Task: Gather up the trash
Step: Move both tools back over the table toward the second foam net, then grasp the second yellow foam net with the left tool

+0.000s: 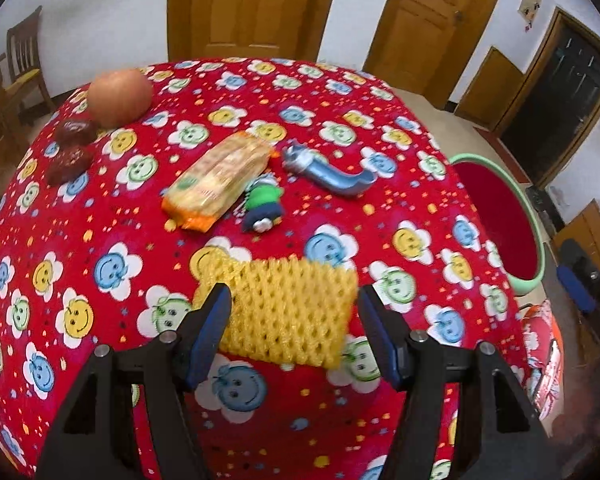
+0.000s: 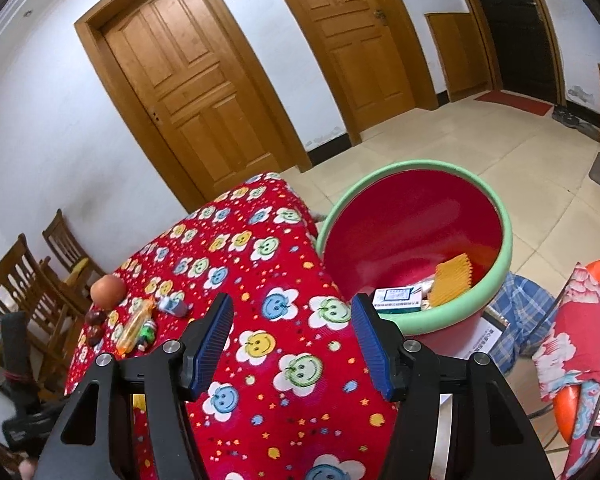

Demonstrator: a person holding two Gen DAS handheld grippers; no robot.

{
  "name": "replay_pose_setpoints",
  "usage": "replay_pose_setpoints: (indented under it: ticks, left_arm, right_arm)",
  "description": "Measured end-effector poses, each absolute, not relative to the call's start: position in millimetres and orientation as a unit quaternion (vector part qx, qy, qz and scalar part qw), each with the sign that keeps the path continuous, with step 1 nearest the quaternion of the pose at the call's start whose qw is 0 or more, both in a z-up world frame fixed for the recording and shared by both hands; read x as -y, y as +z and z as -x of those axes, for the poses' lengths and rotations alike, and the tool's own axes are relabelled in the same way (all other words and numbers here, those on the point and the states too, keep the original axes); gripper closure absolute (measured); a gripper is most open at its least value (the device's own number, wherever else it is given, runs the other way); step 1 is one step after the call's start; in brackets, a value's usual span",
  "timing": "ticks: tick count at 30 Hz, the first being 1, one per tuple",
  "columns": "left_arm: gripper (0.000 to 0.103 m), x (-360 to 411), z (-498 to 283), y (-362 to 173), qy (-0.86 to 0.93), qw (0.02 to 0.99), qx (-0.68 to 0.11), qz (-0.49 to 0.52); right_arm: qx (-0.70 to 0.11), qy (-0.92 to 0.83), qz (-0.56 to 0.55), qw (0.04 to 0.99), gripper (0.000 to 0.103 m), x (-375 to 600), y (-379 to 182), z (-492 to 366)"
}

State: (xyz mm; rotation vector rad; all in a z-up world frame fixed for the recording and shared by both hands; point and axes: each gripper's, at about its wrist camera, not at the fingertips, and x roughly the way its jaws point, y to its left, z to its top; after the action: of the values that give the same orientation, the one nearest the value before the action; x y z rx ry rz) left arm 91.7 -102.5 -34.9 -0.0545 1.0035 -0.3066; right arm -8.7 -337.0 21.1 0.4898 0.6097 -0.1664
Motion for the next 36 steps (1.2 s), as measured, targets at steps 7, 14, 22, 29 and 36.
replay_pose_setpoints:
  ticks: [7,14,22,29,36]
  left_arm:
    - [0.038,100.5,-89.0,-37.4,-0.142,0.867,-0.478,0.019]
    - [0.039,89.5,-89.8,-39.7,-0.121,0.874,-0.470,0.013]
    - [0.078,66.3,-90.9,-40.1,-0.140,0.870,-0.469,0.057]
    - [0.079,47.1,-93.5,-22.5,-0.146,0.877,-0.448,0.092]
    - [0.079,26.6,-109.9,-14.1,-0.117,0.886,-0.435,0.106]
  right_arm:
    - [-0.301,-0.075,-0.230,0.922,0.040,327.9,23.6,6.7]
    - [-0.310,-0.061,-0.221,0.923,0.040,313.8,24.1,1.3]
    - [-0.319,-0.042,-0.205,0.924,0.040,295.9,26.5,-9.0]
    - [-0.341,-0.014,-0.195,0.919,0.040,277.8,21.4,-31.9]
    - [-0.362,0.012,-0.187,0.913,0.040,252.7,12.8,-64.9]
